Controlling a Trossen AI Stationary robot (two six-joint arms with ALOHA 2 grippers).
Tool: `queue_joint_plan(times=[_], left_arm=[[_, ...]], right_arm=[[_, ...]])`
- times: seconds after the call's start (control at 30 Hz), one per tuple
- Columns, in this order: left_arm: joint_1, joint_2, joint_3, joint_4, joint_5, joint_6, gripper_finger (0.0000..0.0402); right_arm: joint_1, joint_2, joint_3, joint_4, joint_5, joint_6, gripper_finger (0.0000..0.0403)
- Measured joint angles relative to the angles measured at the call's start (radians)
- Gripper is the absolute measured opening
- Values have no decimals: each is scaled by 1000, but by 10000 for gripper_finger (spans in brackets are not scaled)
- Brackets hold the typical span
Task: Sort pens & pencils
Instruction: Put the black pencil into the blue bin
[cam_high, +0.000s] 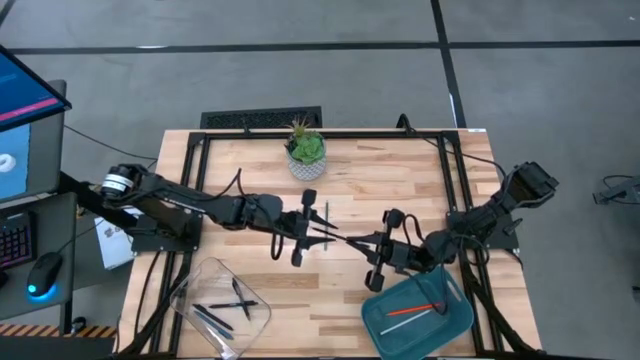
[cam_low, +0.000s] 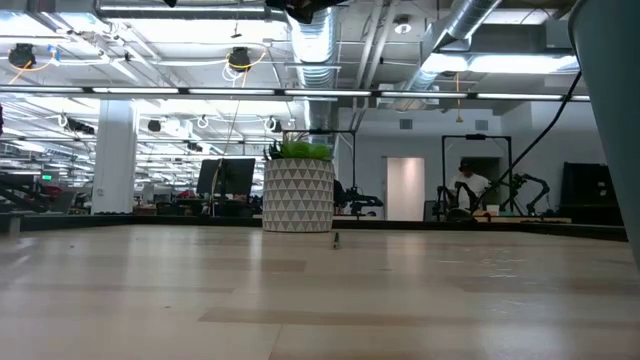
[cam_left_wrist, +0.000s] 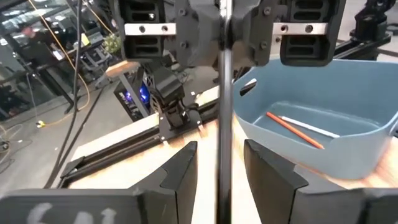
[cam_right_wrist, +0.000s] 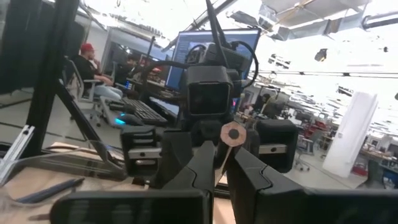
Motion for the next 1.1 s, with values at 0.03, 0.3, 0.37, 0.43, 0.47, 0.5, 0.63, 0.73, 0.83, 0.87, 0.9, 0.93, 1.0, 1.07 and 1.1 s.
queue_joint_plan(times=[0.03, 0.3, 0.37, 0.43, 0.47, 0.5, 0.63, 0.73, 0.83, 0.87, 0.9, 0.93, 1.0, 1.07, 1.1], left_arm=[[0, -4, 0, -6, 0, 0, 122], [0, -63, 0, -106, -12, -20, 122], [0, -73, 0, -127, -13, -28, 122], [0, -79, 0, -144, -13, -32, 122], [0, -82, 0, -161, -14, -35, 122], [0, -84, 0, -179, -15, -39, 122], [0, -85, 0, -247, -18, -56, 122], [0, -85, 0, -258, -43, -58, 122], [1, -85, 0, -267, -47, -63, 122], [1, -85, 0, -268, -47, -63, 122], [1, -85, 0, -270, -47, -63, 122], [1, -85, 0, -276, -47, -63, 122], [1, -85, 0, -285, -50, -63, 122], [1, -85, 0, -287, -64, -65, 122], [1, -85, 0, -288, -73, -66, 122]], right_arm=[[8, 0, 0, 0, 5, -2, 47], [59, -5, 0, 9, 97, -39, 47], [65, -5, 0, 9, 106, -39, 47], [70, -5, 0, 10, 109, -39, 47], [71, -5, 0, 11, 109, -39, 47], [71, -5, 0, 12, 110, -39, 47], [71, -5, 0, 12, 128, -38, 47], [70, -5, 0, 13, 129, -38, 47], [71, -5, 0, 26, 128, -38, 47], [71, -5, 0, 30, 129, -39, 47], [71, -5, 0, 33, 128, -41, 47], [72, -5, 0, 37, 128, -45, 47], [76, -5, 0, 40, 129, -50, 47], [82, -5, 0, 39, 128, -54, 47], [86, -5, 0, 39, 129, -54, 47]])
